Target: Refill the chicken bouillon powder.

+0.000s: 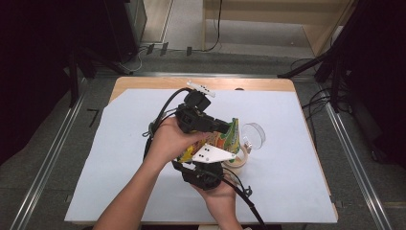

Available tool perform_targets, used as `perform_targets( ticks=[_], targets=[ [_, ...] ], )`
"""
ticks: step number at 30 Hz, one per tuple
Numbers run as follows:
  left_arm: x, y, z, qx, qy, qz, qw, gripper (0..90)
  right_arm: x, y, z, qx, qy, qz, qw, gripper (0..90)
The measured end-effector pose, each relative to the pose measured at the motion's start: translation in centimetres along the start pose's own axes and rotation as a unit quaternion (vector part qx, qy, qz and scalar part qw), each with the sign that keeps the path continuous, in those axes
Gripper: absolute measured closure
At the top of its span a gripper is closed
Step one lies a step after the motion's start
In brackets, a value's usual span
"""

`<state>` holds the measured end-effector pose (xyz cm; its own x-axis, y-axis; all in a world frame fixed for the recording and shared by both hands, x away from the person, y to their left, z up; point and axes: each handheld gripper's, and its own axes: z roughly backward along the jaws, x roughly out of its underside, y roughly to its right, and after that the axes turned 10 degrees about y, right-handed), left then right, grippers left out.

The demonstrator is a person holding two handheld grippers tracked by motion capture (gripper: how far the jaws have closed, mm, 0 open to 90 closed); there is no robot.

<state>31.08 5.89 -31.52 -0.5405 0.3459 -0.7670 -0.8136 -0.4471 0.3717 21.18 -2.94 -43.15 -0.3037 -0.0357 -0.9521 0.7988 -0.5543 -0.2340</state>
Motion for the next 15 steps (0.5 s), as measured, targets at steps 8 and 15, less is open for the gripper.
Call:
perform_targets(
  ticks=[8,15],
  targets=[
    [-0.03,0.04,0.19,-0.009,0.005,-0.007,0.9999,82.4,-0.16,0.04,-0.17,0.000,0.002,0.001,1.0000,71.0],
    [-0.02,-0.01,0.14,-0.009,0.003,-0.006,0.9999,82.3,-0.13,0.01,-0.17,-0.001,0.000,0.001,1.0000,71.0]
  ],
)
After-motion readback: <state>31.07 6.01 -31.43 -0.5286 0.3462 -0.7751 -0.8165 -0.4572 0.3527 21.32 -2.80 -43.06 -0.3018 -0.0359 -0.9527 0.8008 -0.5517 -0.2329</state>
